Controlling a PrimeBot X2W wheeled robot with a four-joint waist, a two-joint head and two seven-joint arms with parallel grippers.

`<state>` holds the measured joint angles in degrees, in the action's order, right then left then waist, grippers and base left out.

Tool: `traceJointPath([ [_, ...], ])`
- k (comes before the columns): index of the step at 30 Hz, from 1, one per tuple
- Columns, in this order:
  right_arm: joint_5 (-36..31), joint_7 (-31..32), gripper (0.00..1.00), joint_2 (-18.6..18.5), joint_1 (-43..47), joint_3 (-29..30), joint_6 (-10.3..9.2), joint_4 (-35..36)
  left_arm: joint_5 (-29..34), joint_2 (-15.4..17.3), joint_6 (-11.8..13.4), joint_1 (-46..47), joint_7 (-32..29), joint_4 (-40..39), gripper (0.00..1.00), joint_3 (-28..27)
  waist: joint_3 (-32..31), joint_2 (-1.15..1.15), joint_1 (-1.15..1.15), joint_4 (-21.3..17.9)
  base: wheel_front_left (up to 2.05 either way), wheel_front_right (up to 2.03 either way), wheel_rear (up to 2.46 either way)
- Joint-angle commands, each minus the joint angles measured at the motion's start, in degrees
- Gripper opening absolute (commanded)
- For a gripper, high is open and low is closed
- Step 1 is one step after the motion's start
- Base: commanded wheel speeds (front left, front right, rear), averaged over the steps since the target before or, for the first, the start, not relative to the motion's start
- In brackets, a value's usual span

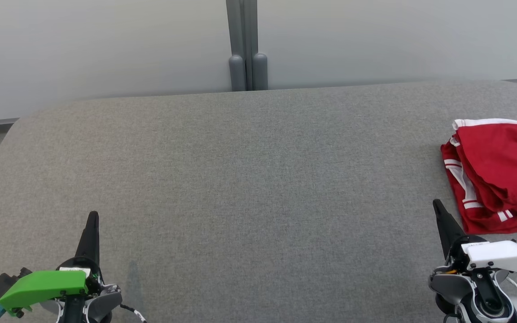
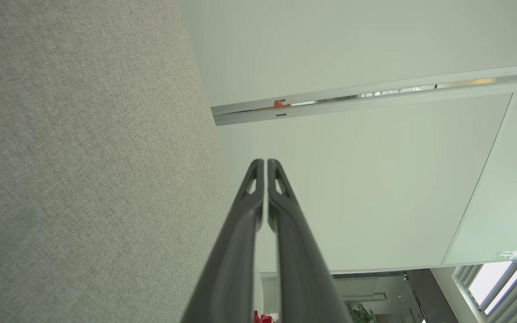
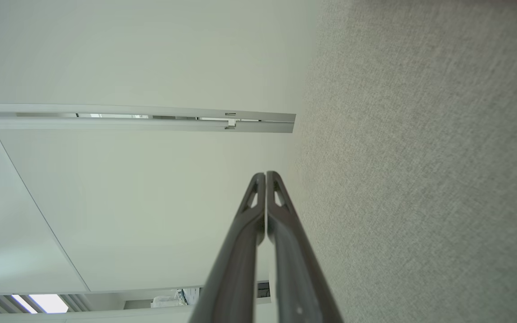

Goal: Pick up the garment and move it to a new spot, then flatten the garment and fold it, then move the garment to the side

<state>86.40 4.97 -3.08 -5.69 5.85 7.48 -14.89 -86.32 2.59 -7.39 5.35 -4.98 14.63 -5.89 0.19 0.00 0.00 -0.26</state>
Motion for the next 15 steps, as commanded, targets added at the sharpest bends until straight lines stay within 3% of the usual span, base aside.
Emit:
traceJointPath([
  [1, 1.2, 0.5, 0.00, -0.1, -0.7, 0.3, 0.03, 0.5, -1.5, 0.4, -0.2, 0.9, -0.4, -0.4, 0.00, -0.4, 0.0, 0.00, 0.00, 0.0, 0.00, 0.00, 0.00],
  [15, 6.4, 1.8, 0.00, 0.3, -0.7, 0.8, 0.02, 1.1, -6.5, 0.5, -0.2, 1.3, -1.8, -0.7, 0.00, -0.8, 0.0, 0.00, 0.00, 0.3, 0.00, 0.00, 0.00],
])
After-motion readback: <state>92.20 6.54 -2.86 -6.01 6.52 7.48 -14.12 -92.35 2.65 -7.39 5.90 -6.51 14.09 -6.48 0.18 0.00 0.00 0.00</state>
